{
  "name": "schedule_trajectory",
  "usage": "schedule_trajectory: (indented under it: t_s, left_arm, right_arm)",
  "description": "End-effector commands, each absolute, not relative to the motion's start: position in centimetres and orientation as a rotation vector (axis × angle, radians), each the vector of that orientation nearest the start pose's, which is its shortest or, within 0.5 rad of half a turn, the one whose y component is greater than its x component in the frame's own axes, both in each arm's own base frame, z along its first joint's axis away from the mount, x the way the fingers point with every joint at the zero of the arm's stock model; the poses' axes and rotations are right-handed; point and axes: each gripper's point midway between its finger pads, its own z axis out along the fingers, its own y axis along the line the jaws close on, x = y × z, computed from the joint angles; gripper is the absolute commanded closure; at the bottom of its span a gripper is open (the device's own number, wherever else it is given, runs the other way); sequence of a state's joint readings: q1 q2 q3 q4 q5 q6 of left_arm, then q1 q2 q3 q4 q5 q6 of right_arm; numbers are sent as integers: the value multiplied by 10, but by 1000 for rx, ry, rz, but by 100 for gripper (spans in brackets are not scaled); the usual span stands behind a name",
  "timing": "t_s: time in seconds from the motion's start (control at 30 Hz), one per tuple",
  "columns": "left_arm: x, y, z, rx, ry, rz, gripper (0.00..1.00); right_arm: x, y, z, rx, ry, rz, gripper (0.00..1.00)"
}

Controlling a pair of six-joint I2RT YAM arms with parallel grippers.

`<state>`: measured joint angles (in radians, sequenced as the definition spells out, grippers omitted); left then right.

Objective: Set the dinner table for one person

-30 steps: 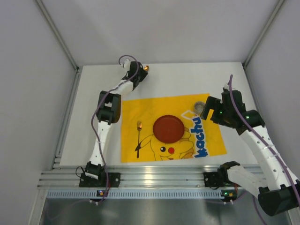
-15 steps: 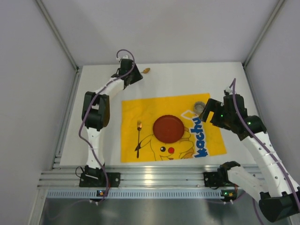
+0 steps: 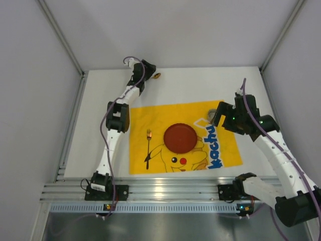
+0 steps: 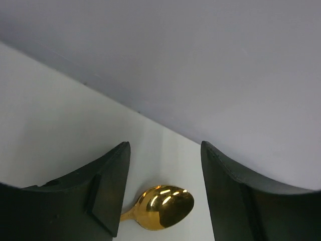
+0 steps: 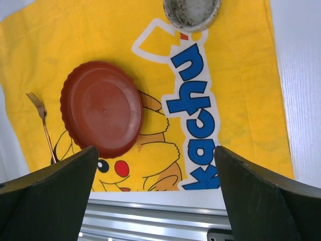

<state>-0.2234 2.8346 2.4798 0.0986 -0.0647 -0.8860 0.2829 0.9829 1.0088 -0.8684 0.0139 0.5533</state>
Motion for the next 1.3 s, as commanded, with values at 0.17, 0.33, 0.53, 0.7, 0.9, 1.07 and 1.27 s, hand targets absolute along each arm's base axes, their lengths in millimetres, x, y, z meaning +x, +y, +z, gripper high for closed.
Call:
schedule_trajectory:
  t_s: [0.17,0.33,0.53,0.7,0.9,1.07,1.27]
  left_arm:
    - [732,-201,55,-738,1784,-832,37]
    - [711,-212,42,-670,1902,-862,42]
    - [622,-234,23,-609,2284,-882,51]
    - [533,-236,61,-495,2373,-827,53]
    - [532,-228,189,-349,2134,-836,51]
    - [568,-207,231,-338,2070,-694,49]
    - [566,-185,186,-326,2229,-499,52]
  right_arm:
    - [267,89,213,309,2374,329,0]
    - [271,90,209,303,2391,325,0]
    - [268,91,212,288,2379,338,0]
    - [259,87,218,299,2339,350,0]
    - [255,90,213,302,2323,392,0]
    - [255,101,214,289,2322,469,0]
    - [252,98,221,290,2283,471,0]
